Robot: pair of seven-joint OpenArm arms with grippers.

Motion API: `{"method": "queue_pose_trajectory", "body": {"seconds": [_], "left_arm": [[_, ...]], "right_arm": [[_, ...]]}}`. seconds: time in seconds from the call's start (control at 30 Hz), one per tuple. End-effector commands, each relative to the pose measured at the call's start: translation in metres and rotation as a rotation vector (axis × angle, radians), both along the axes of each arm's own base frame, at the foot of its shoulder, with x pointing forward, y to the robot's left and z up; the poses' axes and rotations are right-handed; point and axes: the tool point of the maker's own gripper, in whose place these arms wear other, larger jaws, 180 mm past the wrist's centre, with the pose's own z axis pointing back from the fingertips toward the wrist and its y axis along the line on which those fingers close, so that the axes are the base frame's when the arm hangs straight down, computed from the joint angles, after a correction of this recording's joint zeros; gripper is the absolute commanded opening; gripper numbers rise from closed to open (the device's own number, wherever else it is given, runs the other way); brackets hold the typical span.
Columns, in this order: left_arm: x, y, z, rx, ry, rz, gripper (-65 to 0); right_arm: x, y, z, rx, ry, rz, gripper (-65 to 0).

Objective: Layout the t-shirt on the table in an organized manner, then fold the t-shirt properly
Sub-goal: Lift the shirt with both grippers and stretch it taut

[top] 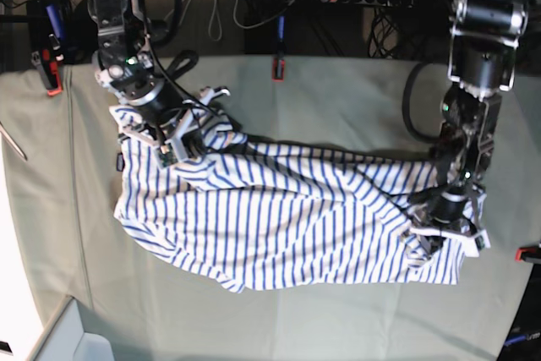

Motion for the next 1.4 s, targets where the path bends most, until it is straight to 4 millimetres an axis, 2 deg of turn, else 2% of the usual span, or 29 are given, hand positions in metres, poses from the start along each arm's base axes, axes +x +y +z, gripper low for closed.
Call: {"method": "queue_pose_trajectory", "body": {"seconds": [0.0,0.13,0.3,0.37,0.43,0.63,0.77,0.87,1.0,1.1,1.23,1.37], "left_arm": [[0.006,0.009,0.029,0.030,-0.085,0.000,-64.8],[-0.021,-0.010,0.048,0.037,-0.144,-0.065,-64.8],[-0.053,-0.024,0.068,0.046,-0.191,-0.122,-64.8],[-0.064,-0.014,0.077,0.048,-0.211,-0.101,-64.8],[-0.074,0.007,0.090,0.055,-0.242,-0.047,-64.8],[-0.102,0.069,0.106,0.104,-0.263,0.104,-64.8],[-0.117,0.093,0.116,0.132,-0.277,0.163,-64.8],[-0.129,0.097,0.128,0.153,-0.296,0.170,-64.8],[-0.132,0.095,0.132,0.159,-0.303,0.165,-64.8],[-0.133,0.096,0.131,0.159,-0.300,0.166,-64.8],[-0.142,0.093,0.118,0.159,-0.258,0.157,-64.8],[-0.161,0.095,0.098,0.165,-0.191,0.158,-64.8]], "right_arm": [[0.008,0.003,0.014,0.023,-0.050,0.011,-65.0],[0.009,0.002,0.015,0.020,-0.055,0.013,-65.0],[0.008,-0.004,0.014,0.006,-0.053,0.013,-65.0],[0.008,-0.005,0.015,0.005,-0.055,0.010,-65.0],[0.009,-0.017,0.014,0.001,-0.055,-0.026,-65.0],[0.013,-0.048,0.017,-0.004,-0.063,-0.128,-65.0],[0.014,-0.067,0.027,0.007,-0.092,-0.205,-65.0],[0.010,-0.069,0.047,0.006,-0.140,-0.222,-65.0],[0.007,-0.054,0.077,0.014,-0.213,-0.192,-65.0],[-0.006,-0.033,0.084,0.033,-0.215,-0.143,-65.0],[-0.030,0.013,0.069,0.082,-0.144,-0.030,-65.0],[-0.059,0.048,0.040,0.102,-0.044,0.091,-65.0]]}}
